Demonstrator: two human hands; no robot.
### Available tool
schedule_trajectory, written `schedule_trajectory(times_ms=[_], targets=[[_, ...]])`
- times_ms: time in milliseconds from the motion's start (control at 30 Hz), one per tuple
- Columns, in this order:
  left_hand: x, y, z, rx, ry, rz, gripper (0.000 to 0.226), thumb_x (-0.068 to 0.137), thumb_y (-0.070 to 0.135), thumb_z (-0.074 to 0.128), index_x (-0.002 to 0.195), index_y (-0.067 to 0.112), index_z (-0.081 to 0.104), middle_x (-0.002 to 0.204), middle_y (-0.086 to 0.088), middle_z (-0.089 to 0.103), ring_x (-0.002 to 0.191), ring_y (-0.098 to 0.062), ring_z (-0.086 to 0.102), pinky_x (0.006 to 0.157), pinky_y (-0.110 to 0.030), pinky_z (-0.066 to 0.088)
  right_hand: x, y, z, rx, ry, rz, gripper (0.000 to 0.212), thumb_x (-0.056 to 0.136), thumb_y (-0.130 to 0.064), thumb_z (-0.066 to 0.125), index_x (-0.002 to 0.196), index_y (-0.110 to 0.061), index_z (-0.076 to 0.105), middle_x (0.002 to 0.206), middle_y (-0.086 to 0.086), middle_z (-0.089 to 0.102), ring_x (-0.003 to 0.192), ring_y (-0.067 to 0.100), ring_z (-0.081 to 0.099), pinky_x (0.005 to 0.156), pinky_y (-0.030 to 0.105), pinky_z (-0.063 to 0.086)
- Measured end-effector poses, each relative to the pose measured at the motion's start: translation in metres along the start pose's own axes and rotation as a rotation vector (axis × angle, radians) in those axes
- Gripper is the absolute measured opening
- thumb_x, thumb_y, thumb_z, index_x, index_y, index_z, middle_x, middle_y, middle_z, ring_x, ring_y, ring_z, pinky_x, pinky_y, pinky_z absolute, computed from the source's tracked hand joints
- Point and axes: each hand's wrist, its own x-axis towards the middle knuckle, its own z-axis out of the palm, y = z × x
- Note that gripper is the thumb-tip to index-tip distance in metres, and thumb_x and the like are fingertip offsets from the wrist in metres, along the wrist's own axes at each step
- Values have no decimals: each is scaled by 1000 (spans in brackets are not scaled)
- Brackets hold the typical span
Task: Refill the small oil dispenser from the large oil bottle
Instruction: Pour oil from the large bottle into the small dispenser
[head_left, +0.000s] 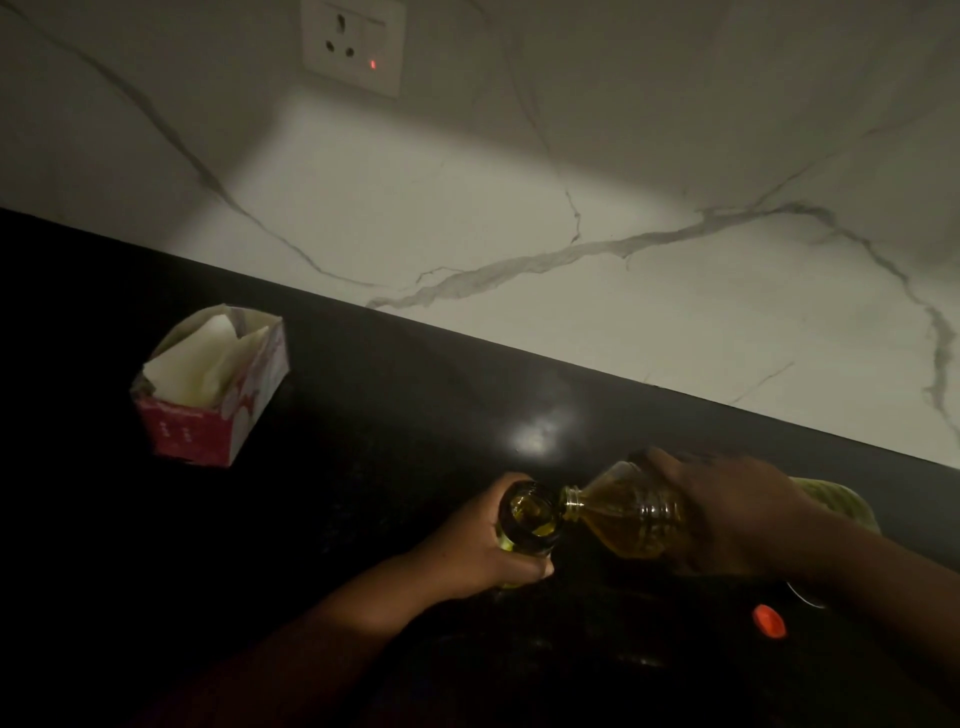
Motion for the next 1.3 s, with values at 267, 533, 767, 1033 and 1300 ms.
schedule_trajectory(times_ms=[267,533,767,1033,1300], targets=[[0,2,-1,-4,-15,-31,68,68,15,86,113,47,46,113,12,64,109,2,61,97,-22,49,0,0,1,-9,10,0,94,61,-65,64,139,-38,20,129,-13,52,114,13,55,88,27,44],[0,1,-1,3,-11,-27,69,67,18,86,113,49,46,114,12,64,111,0,60,101,-27,48,0,-1,-1,-1,-4,-4,93,62,-65,65,138,-38,21,127,-14,53,114,12,54,86,26,43],[0,3,-2,8,-21,-33,67,69,15,85,113,47,46,112,13,64,107,4,61,96,-20,48,-2,-3,-3,-8,-13,0,91,64,-63,66,139,-36,21,125,-12,55,111,13,56,86,26,43],[0,1,-2,6,-6,-17,69,66,18,86,114,48,47,113,10,66,108,0,62,98,-26,49,1,-2,0,3,-8,1,92,63,-64,66,139,-36,21,123,-11,56,109,13,57,82,24,41],[0,3,-2,4,-12,-27,68,68,15,86,114,46,46,113,11,64,108,1,61,96,-21,49,1,1,1,19,1,-16,92,60,-66,66,137,-38,21,124,-12,55,109,13,57,86,26,43]])
